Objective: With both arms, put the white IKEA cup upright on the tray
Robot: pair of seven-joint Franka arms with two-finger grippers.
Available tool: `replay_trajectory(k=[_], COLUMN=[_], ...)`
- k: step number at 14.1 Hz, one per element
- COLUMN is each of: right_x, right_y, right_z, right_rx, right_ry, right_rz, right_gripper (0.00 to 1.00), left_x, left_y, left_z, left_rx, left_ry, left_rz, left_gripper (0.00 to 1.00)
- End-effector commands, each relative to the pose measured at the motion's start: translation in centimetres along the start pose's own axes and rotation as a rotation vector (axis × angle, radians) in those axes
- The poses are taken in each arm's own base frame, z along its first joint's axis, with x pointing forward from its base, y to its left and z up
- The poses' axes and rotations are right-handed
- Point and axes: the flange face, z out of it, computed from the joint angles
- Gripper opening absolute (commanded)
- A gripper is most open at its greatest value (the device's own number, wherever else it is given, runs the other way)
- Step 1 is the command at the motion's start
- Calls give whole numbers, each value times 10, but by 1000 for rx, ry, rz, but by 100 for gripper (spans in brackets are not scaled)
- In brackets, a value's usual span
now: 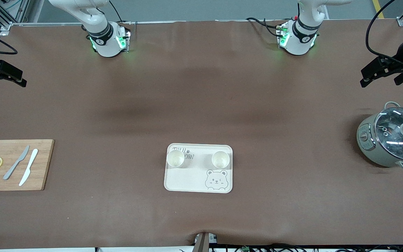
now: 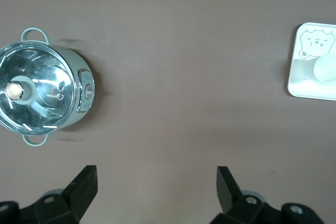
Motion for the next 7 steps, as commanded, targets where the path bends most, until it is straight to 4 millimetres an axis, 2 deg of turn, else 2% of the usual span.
replay_trajectory(k=[1,7], right_x=[-4,-5], right_y=[1,-1], right_z=[-3,-3], right_rx=[-15,-15], right_ry=[-5,-13], right_rz=[7,4], right_gripper=[100,100], left_x=[2,2], left_y=[0,-4], left_z=[1,-4], left_rx=[-25,-23], left_ry=[3,14], left_rz=[10,7], left_gripper=[100,100])
